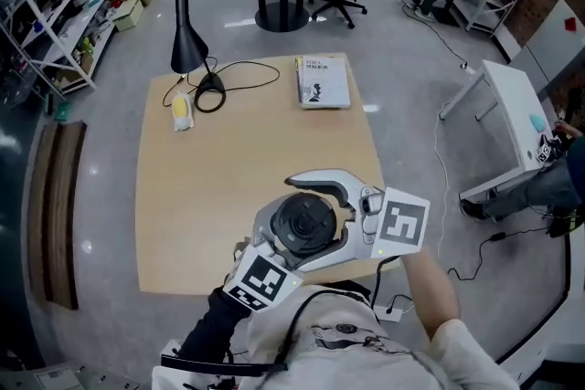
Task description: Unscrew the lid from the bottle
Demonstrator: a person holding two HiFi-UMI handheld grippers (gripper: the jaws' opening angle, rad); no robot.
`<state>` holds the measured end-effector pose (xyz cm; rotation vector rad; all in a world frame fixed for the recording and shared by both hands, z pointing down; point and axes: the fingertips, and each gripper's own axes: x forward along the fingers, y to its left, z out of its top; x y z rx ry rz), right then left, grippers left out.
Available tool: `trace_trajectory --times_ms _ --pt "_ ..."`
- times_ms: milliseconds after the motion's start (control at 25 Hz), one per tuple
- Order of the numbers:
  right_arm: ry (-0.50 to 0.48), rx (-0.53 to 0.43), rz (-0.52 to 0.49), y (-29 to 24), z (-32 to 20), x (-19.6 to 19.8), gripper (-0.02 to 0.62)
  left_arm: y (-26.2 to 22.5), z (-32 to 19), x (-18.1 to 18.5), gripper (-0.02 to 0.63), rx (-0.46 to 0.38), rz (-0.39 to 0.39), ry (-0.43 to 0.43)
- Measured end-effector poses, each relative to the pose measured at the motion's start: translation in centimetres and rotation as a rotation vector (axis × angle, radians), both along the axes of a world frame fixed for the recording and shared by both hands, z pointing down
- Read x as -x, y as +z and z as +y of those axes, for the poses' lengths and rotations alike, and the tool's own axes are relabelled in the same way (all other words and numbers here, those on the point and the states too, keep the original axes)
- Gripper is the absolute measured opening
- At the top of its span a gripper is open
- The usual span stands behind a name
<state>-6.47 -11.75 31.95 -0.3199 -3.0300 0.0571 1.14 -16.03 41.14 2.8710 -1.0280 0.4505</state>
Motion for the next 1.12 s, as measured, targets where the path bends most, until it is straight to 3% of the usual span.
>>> trace_trajectory --times_ms 120,240,360,480,520,560,720,800,880,1000,1120 --pt "-0.251 -0.083 0.018 0.3 2.0 -0.4 0.492 0.0 1.3 -1.2 0.423 -0.010 0.003 0.157" --pt "-0.532 -0.179 0.017 0.8 4.0 -2.1 0.492 0.2 3.6 -2.7 0.423 0.007 0.033 0.382" --pt "-0.692 -0.061 0.045 1.2 4.8 -3.2 0.492 0.4 4.7 -4.0 0.423 0.064 0.099 0.495" --pt "-0.607 0.042 0.114 2.1 3.4 -2.6 0.506 0.9 3.5 -3.7 0.423 0.079 0.146 0.425" --pt "-0.542 0.027 0.122 2.3 2.6 -2.4 0.562 1.2 2.7 -3.3 0.423 0.072 0.144 0.377" --pt "-0.456 0.005 0.117 2.4 1.7 -2.3 0.589 1.5 1.6 -2.7 0.423 0.063 0.133 0.319" --pt "0.007 -0.023 0.066 2.8 -3.1 -1.4 0.589 3.6 -3.2 0.8 0.423 0.035 0.042 0.019" --pt "0.158 -0.018 0.013 3.6 -5.2 -0.8 0.569 4.4 -4.5 1.8 0.423 0.032 -0.001 -0.078" --pt "0.167 0.006 -0.048 4.1 -6.0 -0.7 0.449 4.6 -4.7 1.7 0.423 0.040 0.001 -0.083" --pt "0.054 0.010 -0.049 4.2 -5.0 -0.9 0.449 4.5 -3.7 1.0 0.423 0.046 0.022 0.008" --pt "-0.130 0.017 -0.032 4.0 -3.4 -1.6 0.446 4.2 -1.7 -0.3 0.423 0.040 0.039 0.187"
